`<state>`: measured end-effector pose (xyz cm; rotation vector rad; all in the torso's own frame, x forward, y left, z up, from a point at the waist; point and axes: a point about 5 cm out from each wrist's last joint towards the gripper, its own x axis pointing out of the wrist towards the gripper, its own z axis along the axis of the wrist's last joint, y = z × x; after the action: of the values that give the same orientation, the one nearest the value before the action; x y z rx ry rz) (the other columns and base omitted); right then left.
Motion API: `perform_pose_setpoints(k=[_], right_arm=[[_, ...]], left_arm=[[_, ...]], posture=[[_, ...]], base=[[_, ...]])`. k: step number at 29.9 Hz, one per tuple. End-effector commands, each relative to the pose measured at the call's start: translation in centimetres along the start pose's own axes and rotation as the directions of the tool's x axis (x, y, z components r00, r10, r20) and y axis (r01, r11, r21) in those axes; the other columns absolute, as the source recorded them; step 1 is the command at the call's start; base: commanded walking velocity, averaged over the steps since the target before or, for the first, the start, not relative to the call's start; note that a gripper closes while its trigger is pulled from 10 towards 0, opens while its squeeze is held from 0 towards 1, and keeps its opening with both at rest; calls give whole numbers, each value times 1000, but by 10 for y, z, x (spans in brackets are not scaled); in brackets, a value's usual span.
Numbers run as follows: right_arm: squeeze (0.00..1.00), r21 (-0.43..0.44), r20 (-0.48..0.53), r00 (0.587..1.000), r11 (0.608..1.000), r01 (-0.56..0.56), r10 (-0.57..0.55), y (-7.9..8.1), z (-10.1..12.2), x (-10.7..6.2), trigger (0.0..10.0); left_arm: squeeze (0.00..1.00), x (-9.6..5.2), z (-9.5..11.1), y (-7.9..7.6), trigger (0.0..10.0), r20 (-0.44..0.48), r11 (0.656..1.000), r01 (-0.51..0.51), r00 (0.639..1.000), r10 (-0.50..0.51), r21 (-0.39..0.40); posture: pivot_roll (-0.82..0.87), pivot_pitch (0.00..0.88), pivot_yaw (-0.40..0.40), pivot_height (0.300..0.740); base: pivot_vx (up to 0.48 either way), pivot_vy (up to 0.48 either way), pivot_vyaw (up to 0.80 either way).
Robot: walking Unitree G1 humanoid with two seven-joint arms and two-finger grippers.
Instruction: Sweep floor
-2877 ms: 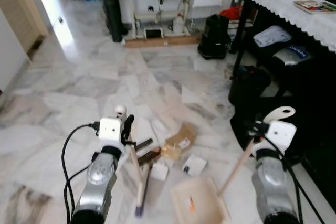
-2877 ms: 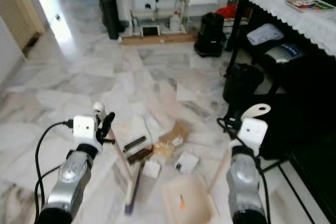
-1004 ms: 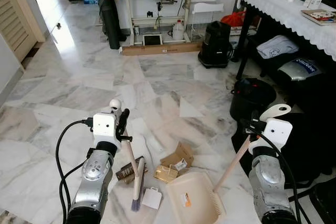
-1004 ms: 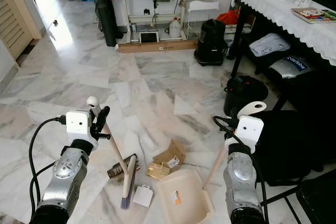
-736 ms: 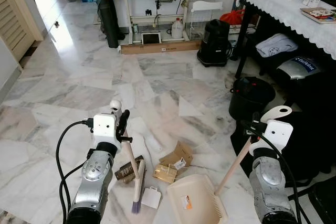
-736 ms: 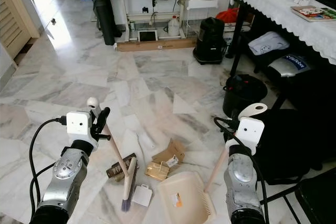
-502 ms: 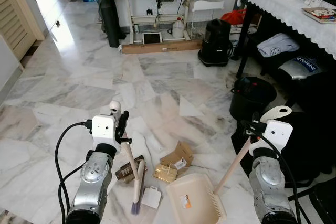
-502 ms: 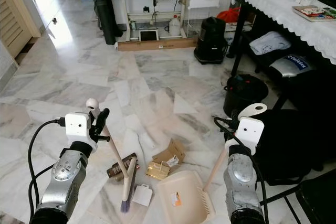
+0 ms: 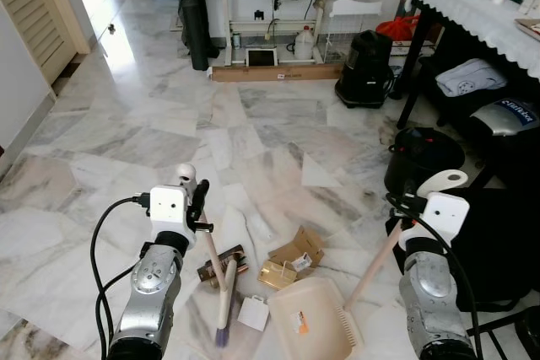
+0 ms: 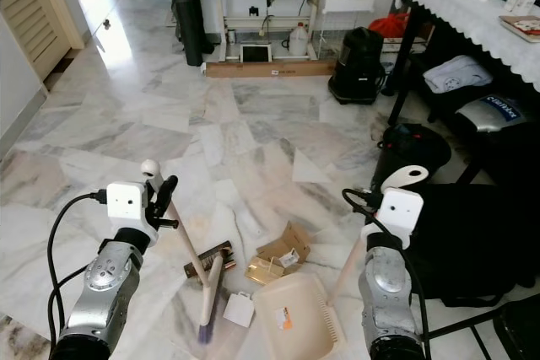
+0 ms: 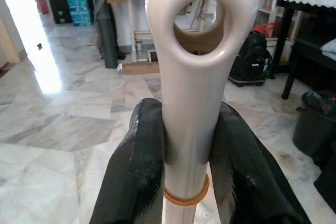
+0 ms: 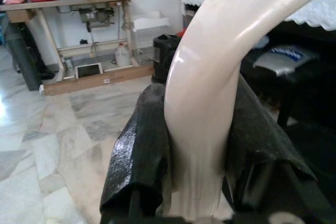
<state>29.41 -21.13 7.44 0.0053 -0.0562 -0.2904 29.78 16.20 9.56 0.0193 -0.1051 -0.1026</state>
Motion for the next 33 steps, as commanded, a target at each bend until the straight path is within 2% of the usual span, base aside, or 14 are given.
perform_pose_setpoints(k=[1, 4, 5, 19, 33], right_arm=[[0, 23, 21, 1000, 1000, 7, -8, -1, 7, 4, 10000], [0, 20, 18, 1000, 1000, 11, -11, -1, 7, 5, 10000], [0, -2, 24, 1000, 1000, 3, -3, -1, 8, 5, 10000], [0, 12, 22, 1000, 1000, 5, -5, 0, 7, 4, 10000], [0, 22, 10, 1000, 1000, 9, -10, 1, 5, 3, 10000]], left_arm=[[0, 4, 13, -1, 10000, 54, 1000, 5, 999, -5, -2], [0, 4, 13, -1, 10000, 56, 1000, 6, 998, -6, 0], [0, 4, 13, -2, 10000, 58, 1000, 7, 998, -7, 3], [0, 4, 16, -3, 10000, 72, 1000, 20, 997, -21, 6], [0, 3, 15, -3, 10000, 63, 1000, 18, 998, -17, -8]], posture=[[-21, 0, 8, 740], [-22, 0, 8, 740], [-22, 0, 8, 740], [-23, 0, 16, 740], [-17, 0, 13, 740]], base=[[0, 454, -800], [0, 364, -800], [0, 0, -800], [0, 0, -757], [0, 0, -57]])
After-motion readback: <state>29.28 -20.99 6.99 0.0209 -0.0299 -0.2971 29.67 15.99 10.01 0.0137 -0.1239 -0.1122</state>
